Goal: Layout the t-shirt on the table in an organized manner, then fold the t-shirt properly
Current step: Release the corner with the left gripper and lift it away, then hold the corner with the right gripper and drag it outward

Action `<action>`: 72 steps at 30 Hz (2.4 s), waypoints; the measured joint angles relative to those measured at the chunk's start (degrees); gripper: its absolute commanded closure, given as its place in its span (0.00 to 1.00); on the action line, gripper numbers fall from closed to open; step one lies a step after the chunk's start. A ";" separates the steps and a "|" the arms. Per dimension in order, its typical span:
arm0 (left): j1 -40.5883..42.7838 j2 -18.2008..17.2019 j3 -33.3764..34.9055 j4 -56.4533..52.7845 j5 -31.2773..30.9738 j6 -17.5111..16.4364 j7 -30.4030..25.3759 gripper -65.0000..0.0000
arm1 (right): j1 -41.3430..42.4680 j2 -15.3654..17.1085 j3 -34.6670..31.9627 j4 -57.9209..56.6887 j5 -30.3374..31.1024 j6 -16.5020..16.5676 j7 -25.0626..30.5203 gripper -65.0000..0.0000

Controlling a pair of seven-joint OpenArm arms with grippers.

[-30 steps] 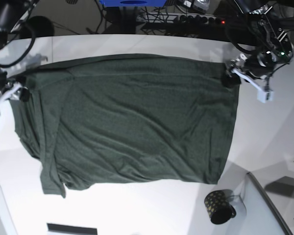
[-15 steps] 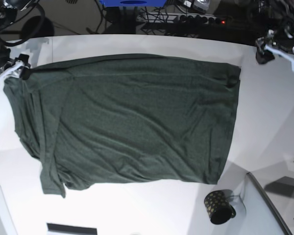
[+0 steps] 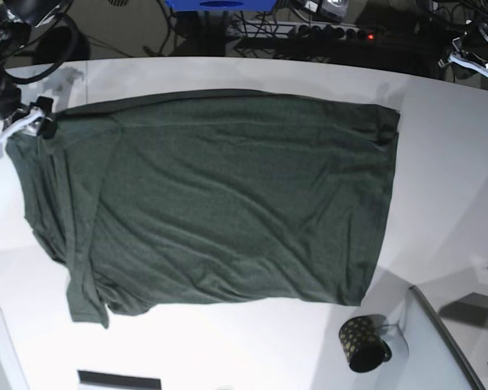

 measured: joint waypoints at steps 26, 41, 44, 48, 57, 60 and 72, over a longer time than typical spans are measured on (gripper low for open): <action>-0.02 0.00 0.02 -0.22 -0.07 0.00 -0.04 1.00 | 3.17 0.00 -0.28 -3.37 -0.22 0.00 -0.20 0.89; -0.02 -1.29 0.07 -4.63 -0.02 0.00 -0.02 1.00 | 7.30 0.02 -0.28 -3.37 -0.46 0.00 -0.35 0.90; -0.02 -1.29 0.07 -4.63 -0.04 0.00 -0.02 1.00 | 7.58 0.02 -0.26 -3.23 -0.42 0.00 -0.33 0.90; -0.02 -1.29 0.07 -4.63 -0.04 0.00 -0.02 1.00 | 4.85 -0.02 0.00 -1.18 0.00 -0.28 -0.02 0.91; -0.07 -1.33 0.22 -4.63 -0.02 0.02 -0.02 1.00 | 0.44 -2.99 0.13 -0.81 0.35 -3.50 0.11 0.97; -0.02 -1.27 0.22 -4.63 -0.04 0.00 -0.02 1.00 | -0.31 -2.62 0.17 -0.59 0.31 -3.50 0.35 0.98; -0.04 -1.66 0.24 -5.11 -0.04 0.00 -0.04 1.00 | -1.75 -4.09 4.26 3.04 -0.22 -3.72 0.15 0.99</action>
